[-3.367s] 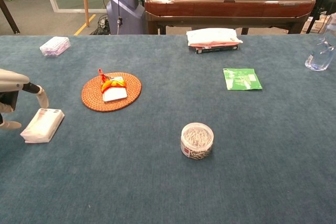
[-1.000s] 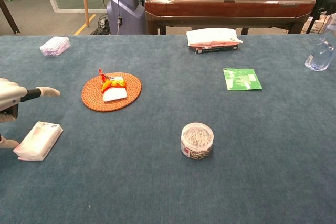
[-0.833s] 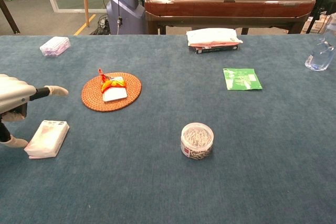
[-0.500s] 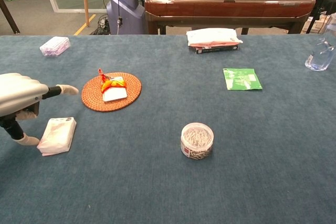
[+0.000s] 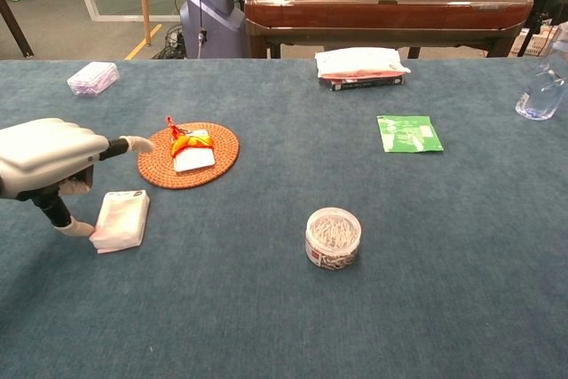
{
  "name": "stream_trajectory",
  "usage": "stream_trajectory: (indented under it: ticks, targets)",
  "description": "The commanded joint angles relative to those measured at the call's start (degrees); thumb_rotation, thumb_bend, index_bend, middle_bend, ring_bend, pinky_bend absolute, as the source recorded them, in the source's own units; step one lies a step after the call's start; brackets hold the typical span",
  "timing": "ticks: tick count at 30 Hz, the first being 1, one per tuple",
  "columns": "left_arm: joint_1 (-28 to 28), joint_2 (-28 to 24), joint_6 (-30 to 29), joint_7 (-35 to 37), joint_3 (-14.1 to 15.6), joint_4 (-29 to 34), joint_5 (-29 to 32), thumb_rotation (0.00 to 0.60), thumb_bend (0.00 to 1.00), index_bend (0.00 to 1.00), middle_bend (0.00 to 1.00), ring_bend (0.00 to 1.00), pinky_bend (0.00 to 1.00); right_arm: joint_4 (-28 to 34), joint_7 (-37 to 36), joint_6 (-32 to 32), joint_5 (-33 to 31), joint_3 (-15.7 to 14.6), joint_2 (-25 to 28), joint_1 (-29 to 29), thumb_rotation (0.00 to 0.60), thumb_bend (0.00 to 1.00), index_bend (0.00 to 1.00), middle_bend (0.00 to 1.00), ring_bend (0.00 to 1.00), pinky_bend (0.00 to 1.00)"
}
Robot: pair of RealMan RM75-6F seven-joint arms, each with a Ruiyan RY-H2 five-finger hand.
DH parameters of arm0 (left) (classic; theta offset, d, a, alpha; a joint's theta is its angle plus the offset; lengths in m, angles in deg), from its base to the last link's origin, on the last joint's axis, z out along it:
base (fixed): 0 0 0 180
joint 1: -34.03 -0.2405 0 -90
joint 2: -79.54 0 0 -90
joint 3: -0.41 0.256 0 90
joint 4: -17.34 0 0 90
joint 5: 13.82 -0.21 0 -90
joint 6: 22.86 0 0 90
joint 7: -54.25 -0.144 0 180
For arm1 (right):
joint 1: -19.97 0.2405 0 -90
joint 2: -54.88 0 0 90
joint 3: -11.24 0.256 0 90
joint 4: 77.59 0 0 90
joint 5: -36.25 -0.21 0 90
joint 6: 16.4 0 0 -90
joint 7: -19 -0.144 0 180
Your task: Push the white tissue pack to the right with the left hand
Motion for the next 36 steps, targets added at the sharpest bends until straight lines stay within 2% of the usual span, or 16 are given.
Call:
stream_trajectory:
  ticks: [1,18,32,36]
  targets:
    - [0.3,0.3,-0.1,-0.4,-0.1,0.2,0.0,0.600,0.00,0.07,1.00,0.90,1.00,0.0,-0.1,0.0,0.0,0.0,0.0,0.0,0.600,0.35,0.28,0.27,0.17,0.31]
    - [2.6,3.8,0.2,-2.4,-1.5,1.5,0.7,0.600,0.00,0.07,1.00,0.90,1.00,0.0,-0.4,0.1,0.1,0.1,0.2,-0.1,0.600,0.35,0.28,0.27,0.17,0.31]
    - [5.0,7.8,0.2,-2.9,-4.5,-0.9,4.1,0.600,0.00,0.08,1.00,0.90,1.00,0.0,-0.9,0.1,0.0,0.2,0.3,0.0,0.600,0.35,0.28,0.27,0.17,0.31]
    - [5.0,7.8,-0.3,-3.7,-4.2,-0.5,4.9,0.600,0.00,0.08,1.00,0.90,1.00,-0.1,-1.0,-0.1,-0.1,0.2,0.3,0.0,0.600,0.35,0.28,0.27,0.17,0.31]
